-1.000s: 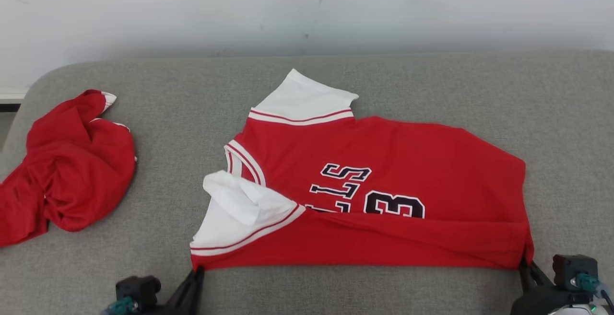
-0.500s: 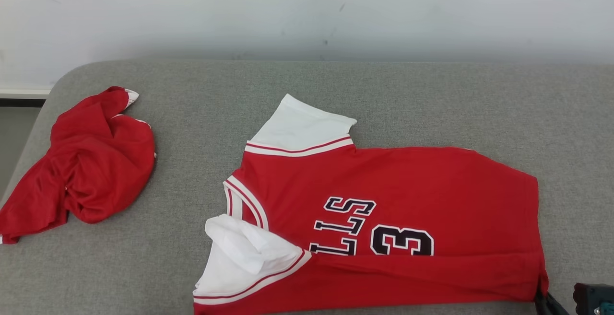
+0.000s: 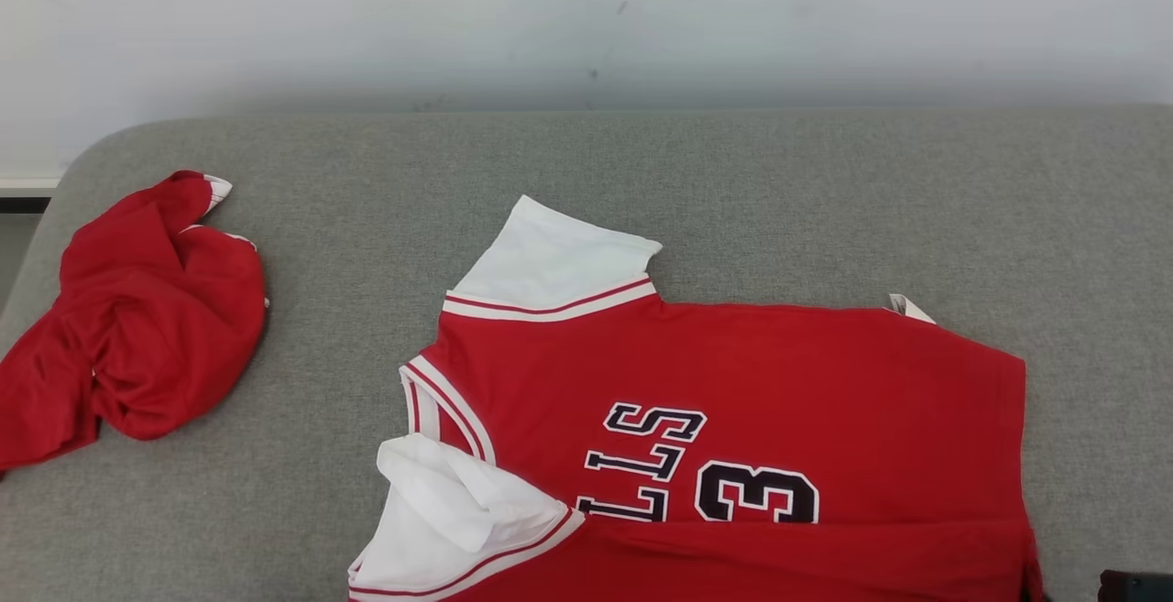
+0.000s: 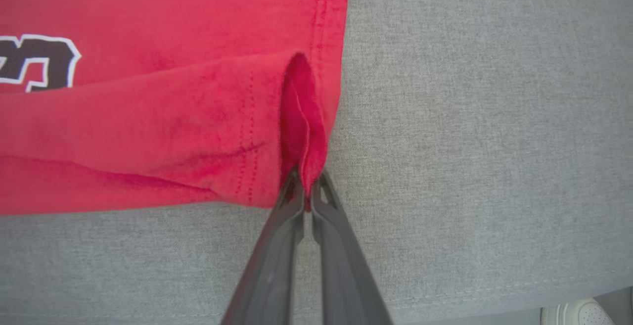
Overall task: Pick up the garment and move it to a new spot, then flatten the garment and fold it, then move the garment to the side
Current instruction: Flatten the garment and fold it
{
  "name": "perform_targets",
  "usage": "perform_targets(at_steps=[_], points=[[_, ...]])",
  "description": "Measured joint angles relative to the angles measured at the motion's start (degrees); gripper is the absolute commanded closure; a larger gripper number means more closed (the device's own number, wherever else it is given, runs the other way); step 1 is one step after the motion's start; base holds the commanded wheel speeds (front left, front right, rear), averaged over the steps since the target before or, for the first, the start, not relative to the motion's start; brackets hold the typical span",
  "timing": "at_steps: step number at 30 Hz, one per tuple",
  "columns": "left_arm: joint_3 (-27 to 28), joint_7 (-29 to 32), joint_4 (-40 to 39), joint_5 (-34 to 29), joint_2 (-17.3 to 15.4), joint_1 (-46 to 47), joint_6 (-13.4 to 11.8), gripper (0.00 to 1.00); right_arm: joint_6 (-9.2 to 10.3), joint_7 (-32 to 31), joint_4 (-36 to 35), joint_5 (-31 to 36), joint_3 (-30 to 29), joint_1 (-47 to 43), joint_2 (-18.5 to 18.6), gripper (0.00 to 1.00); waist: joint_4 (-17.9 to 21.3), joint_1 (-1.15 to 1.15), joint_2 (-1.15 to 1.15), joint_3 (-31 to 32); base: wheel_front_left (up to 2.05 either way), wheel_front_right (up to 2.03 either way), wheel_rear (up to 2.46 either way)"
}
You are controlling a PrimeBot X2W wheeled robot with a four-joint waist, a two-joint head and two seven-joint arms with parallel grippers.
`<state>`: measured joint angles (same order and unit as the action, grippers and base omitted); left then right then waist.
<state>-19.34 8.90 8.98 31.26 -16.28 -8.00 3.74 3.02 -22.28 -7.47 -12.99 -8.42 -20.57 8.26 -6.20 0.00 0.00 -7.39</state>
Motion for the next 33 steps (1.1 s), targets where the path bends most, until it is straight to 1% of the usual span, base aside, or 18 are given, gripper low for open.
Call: perform_targets(at_steps=[8,12,16,19,21,23,27,30,31,33], points=[[-0.26,6.19,-3.24,0.16,-0.26,-1.82,-2.78,0.00,-0.07,-1.42,-0.53,-0.23,0.58,1.23,0.18,0.00,0.27,0.01,0.00,-0.12,0.00,0.00,0.00],[0.80,6.00,-6.99,1.31,-0.26,-2.26,-3.80,0.00,-0.15,-0.23,-0.94,-1.09,0.53,1.41,-0.14,0.00,0.04,0.00,0.00,0.86,0.00,0.00,0.00],[2.71,2.18,-11.32,0.57,-0.31,-0.84,-4.28,0.00,-0.34,3.05,-2.27,-1.32,0.64,5.06,-1.14,0.00,-0.19,0.00,0.00,2.27,0.00,0.00,0.00],[3.38,-0.75,-13.67,-0.40,0.30,2.24,-4.23,0.00,0.14,5.70,-2.79,-2.44,0.58,7.21,-3.36,0.00,-0.30,0.00,0.00,3.54,0.00,0.00,0.00],[3.67,-2.80,-14.40,-1.11,1.36,4.05,-4.23,0.00,0.18,7.26,-2.79,-2.74,1.63,8.08,-4.13,0.00,-0.33,0.00,-0.01,4.42,0.00,0.00,0.00],[3.39,-4.12,-14.37,-1.48,2.52,5.40,-4.23,0.00,0.16,8.83,-2.56,-2.72,2.92,9.27,-4.30,0.00,-0.26,0.00,0.00,5.24,0.00,0.00,0.00],[2.18,-7.08,-13.08,-3.88,3.31,7.26,-4.24,0.00,0.00,11.98,-1.57,-2.34,5.55,10.88,-4.64,0.00,0.35,0.00,-0.01,6.58,0.00,0.00,0.00],[1.94,-9.37,-11.94,-6.82,3.59,7.29,-5.73,0.00,0.00,14.73,-0.60,-2.18,7.15,12.33,-5.05,0.00,1.36,0.00,0.00,7.20,0.00,0.00,0.00],[1.94,-9.37,-11.94,-6.82,3.59,7.29,-5.73,0.00,0.00,14.73,-0.60,-2.18,7.15,12.33,-5.05,0.00,1.36,0.00,0.00,7.20,0.00,0.00,0.00],[1.93,-10.85,-11.47,-8.62,3.56,7.16,-6.34,0.00,0.09,16.69,-0.15,-2.20,7.82,13.50,-5.42,0.00,2.19,0.00,0.00,7.58,0.00,0.00,0.00]])
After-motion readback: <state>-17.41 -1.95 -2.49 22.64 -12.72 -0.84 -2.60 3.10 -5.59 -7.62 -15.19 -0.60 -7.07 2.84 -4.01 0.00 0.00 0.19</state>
